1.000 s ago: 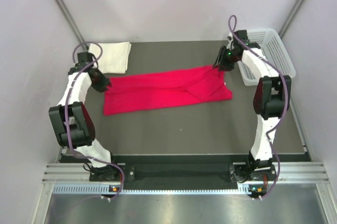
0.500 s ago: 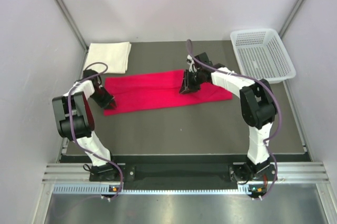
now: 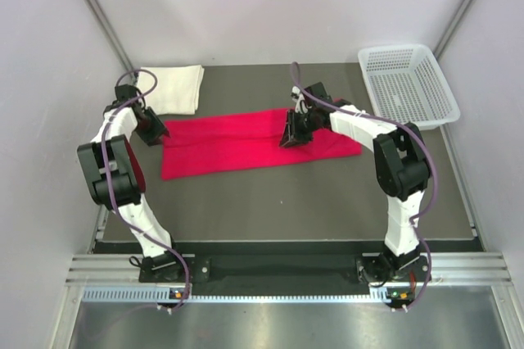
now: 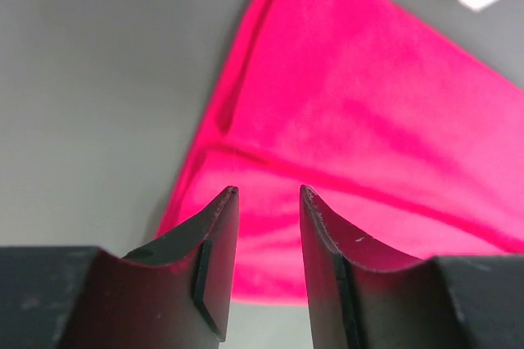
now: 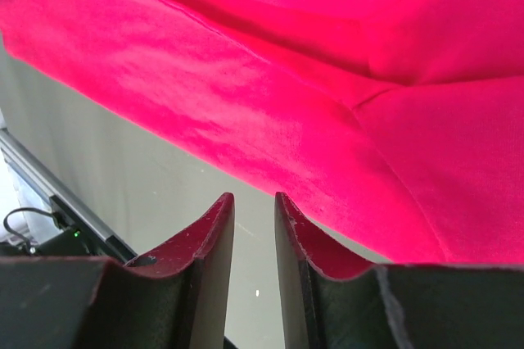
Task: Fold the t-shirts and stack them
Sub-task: Fold the tshirt
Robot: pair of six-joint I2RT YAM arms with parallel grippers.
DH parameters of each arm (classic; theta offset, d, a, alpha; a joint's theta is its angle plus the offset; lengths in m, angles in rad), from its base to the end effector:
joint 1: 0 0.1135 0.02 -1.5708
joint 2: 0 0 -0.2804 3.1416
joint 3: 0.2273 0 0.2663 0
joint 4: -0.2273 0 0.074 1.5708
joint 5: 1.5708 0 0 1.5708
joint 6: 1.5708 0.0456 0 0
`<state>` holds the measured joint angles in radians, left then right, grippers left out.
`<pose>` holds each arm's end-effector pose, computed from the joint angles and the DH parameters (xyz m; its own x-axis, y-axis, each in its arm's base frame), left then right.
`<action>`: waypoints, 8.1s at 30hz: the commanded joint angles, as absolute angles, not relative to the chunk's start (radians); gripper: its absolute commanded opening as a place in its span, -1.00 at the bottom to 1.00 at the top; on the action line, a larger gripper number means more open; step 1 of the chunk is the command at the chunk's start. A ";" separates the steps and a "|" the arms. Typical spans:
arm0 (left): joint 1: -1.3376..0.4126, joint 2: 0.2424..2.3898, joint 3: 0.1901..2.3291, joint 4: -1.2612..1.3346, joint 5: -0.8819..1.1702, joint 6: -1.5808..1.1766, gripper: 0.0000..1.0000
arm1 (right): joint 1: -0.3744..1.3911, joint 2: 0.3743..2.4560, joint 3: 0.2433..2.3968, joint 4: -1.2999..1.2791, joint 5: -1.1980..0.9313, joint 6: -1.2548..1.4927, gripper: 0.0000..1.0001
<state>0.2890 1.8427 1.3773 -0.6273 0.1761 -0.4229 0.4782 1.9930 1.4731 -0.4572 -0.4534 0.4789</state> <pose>0.3941 0.1088 0.2152 -0.6926 -0.6275 -0.3557 -0.5347 0.7777 -0.3307 0.3941 0.2268 0.1972 -0.9440 -0.0227 -0.3292 -0.2211 0.7840 0.5800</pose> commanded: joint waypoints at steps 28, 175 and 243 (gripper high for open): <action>0.304 2.040 1.509 -0.646 0.153 -0.373 -0.24 | 0.388 1.965 1.483 -0.422 -0.561 0.468 -0.48; -0.190 1.875 1.413 -0.591 0.543 -0.494 -0.55 | 0.325 2.060 1.324 -0.218 -0.541 0.617 -0.69; -0.304 1.803 1.496 -0.531 0.499 -0.580 -0.24 | 0.112 1.884 1.604 -0.660 -0.222 0.399 0.04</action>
